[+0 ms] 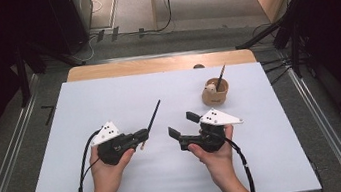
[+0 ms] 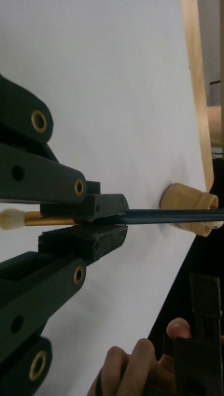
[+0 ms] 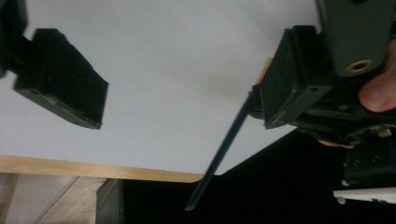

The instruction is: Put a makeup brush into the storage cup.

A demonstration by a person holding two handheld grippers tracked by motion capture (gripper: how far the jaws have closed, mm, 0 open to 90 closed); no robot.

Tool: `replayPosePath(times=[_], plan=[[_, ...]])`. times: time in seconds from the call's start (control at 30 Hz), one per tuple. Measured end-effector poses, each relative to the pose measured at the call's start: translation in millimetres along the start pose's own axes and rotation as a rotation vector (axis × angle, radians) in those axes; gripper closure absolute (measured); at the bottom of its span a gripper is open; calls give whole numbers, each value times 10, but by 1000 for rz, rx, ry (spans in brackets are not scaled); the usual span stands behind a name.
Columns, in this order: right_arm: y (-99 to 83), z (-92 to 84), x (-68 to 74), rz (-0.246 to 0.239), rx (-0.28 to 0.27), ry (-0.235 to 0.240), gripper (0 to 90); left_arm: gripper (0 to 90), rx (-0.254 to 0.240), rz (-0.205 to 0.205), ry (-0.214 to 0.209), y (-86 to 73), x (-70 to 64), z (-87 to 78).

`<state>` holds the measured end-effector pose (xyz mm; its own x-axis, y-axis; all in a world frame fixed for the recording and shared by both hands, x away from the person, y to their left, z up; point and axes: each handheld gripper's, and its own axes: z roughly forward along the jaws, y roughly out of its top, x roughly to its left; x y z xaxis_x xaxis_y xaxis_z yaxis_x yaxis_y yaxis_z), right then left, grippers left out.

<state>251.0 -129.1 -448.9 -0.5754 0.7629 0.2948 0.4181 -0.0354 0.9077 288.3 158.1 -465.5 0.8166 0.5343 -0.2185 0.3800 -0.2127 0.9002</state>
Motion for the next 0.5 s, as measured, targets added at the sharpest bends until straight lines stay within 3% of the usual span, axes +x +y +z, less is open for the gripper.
replayPosePath(times=[0.13,0.43,0.5], plan=[[-9,39,81,37,-9,35,258,848,-22,-2,-6,-15,-63,24],[-41,113,185,93,-34,56,338,847,-48,-3,-34,-59,-176,102],[-56,121,185,137,-47,83,381,847,-59,3,-37,-67,-205,114]])
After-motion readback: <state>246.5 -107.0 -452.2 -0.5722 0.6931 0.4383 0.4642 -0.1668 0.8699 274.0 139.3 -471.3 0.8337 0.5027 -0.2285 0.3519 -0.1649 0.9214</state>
